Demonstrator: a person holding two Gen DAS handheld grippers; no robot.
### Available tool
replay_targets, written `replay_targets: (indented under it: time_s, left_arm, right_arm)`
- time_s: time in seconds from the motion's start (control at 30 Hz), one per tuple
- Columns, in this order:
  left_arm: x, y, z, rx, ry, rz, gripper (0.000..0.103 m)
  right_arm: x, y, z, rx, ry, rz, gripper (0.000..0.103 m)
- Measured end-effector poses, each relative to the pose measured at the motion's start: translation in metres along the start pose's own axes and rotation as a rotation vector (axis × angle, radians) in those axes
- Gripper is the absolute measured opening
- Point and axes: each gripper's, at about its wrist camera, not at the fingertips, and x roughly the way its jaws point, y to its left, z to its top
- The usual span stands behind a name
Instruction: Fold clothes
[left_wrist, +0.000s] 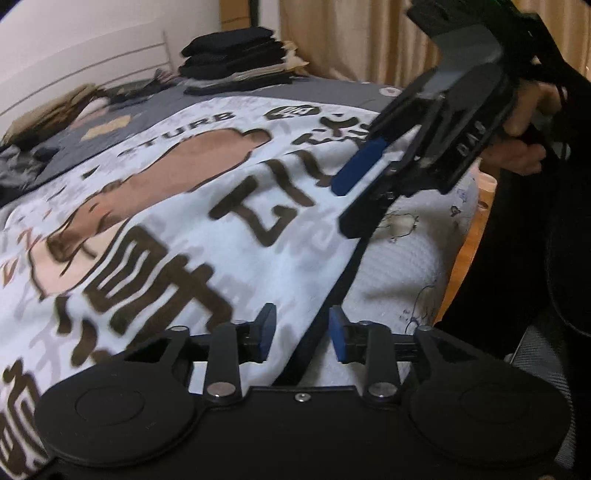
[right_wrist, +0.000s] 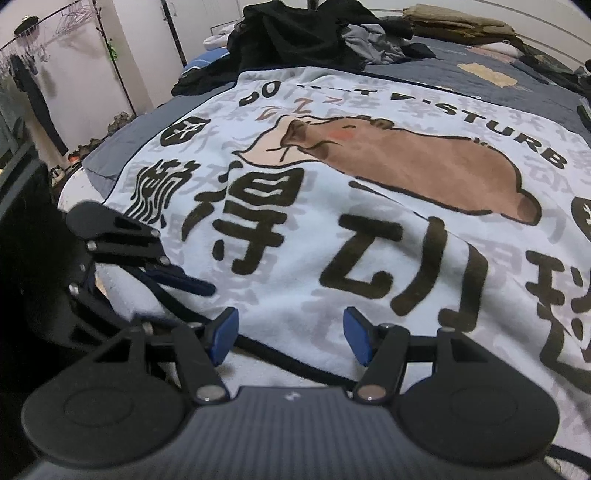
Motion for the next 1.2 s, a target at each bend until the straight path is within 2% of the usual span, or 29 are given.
replay_targets:
  time_s: [0.1, 0.27, 0.33, 0.4, 0.47, 0.6, 0.7, 0.83, 0.87, 0.9, 0.97, 1.2]
  left_arm:
    - [0.014, -0.009, 0.0, 0.037, 0.016, -0.008, 0.039]
    - [0.032, -0.013, -0.002, 0.07, 0.038, 0.024, 0.038]
    - [0.034, -0.01, -0.002, 0.058, 0.039, 0.028, 0.026]
    - [0.032, -0.007, -0.002, 0.046, 0.046, -0.016, 0.006]
    - [0.026, -0.007, -0.002, 0.05, 0.063, -0.075, 0.0]
    - [0.014, -0.012, -0.004, 0.078, 0.104, -0.169, 0.0]
    - [0.009, -0.014, -0.008, 0.088, 0.104, -0.123, 0.0]
    - [0.008, -0.014, -0.003, 0.117, 0.012, 0.0, 0.008]
    - [0.009, -0.014, -0.001, 0.113, 0.001, -0.001, 0.019]
    - [0.01, -0.013, 0.001, 0.108, -0.008, -0.006, 0.034]
    - [0.014, -0.017, 0.001, 0.125, -0.014, 0.001, 0.051]
    - [0.03, -0.027, 0.008, 0.158, -0.022, 0.0, 0.05]
  right_arm:
    - [-0.004, -0.005, -0.001, 0.028, -0.012, -0.007, 0.062]
    - [-0.007, -0.012, -0.007, 0.053, -0.014, -0.03, 0.062]
    - [-0.007, -0.014, -0.008, 0.059, -0.013, -0.033, 0.062]
    - [-0.007, -0.015, -0.008, 0.061, -0.013, -0.035, 0.062]
    - [-0.007, -0.015, -0.008, 0.06, -0.016, -0.032, 0.062]
    - [-0.009, -0.015, -0.009, 0.056, -0.02, -0.027, 0.062]
    - [-0.009, -0.014, -0.009, 0.05, -0.017, -0.03, 0.062]
    - [-0.009, -0.014, -0.008, 0.053, -0.021, -0.03, 0.062]
    - [-0.009, -0.014, -0.008, 0.053, -0.023, -0.029, 0.062]
    - [-0.01, -0.015, -0.008, 0.051, -0.023, -0.031, 0.062]
    - [-0.009, -0.016, -0.01, 0.055, -0.017, -0.036, 0.062]
    - [-0.014, -0.029, -0.019, 0.1, -0.02, -0.058, 0.062]
